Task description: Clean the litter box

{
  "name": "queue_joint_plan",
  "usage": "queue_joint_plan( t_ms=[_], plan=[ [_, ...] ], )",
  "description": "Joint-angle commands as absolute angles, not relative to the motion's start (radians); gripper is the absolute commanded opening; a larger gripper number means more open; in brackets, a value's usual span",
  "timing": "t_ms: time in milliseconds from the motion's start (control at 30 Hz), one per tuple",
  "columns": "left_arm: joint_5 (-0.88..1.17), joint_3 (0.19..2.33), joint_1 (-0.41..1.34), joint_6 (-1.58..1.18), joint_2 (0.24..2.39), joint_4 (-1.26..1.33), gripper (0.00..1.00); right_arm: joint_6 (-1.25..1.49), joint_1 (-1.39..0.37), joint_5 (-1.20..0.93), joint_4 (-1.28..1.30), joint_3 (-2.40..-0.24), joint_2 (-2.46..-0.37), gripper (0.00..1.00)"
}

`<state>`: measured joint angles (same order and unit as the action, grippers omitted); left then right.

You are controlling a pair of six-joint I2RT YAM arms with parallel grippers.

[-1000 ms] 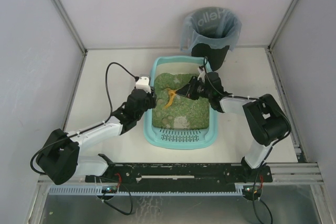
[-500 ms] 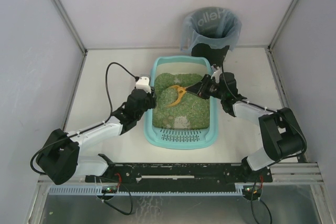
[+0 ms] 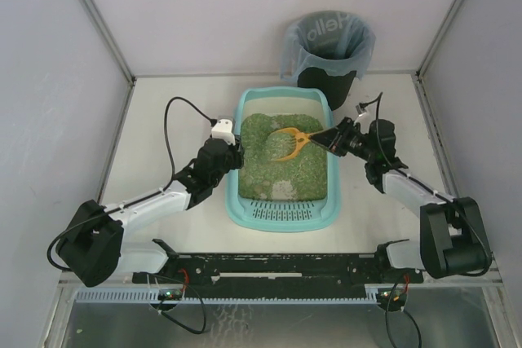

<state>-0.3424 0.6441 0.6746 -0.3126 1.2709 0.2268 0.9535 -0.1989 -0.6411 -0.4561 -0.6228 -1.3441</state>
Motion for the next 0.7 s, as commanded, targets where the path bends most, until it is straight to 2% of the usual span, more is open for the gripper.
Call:
queue_joint_plan(
  t_ms=[0, 200, 333, 467, 600, 667],
  plan=[
    [-0.29, 0.696, 0.686, -0.328, 1.263, 0.275, 0.45, 0.988, -0.139, -0.718, -0.57, -0.589, -1.245, 0.0],
    [-0.292, 0.695, 0.686, -0.328, 1.26, 0.275, 0.45, 1.104, -0.085, -0.654, -0.704, -0.465, -1.169, 0.0],
    [-0.288, 0.695, 0.686, -0.33, 1.261, 0.276, 0.45, 1.206, -0.079, -0.77, -0.898, -0.444, -1.237, 0.0],
    [-0.293, 0.693, 0.686, -0.328, 1.258, 0.275, 0.45, 1.321, -0.011, -0.717, -1.021, -0.359, -1.253, 0.0],
    [-0.282, 0.697, 0.686, -0.331, 1.267, 0.278, 0.45, 1.344, -0.062, -0.81, -1.112, -0.405, -1.313, 0.0],
    [-0.28, 0.698, 0.686, -0.332, 1.269, 0.276, 0.45, 1.396, -0.023, -0.781, -1.164, -0.37, -1.325, 0.0]
  ],
)
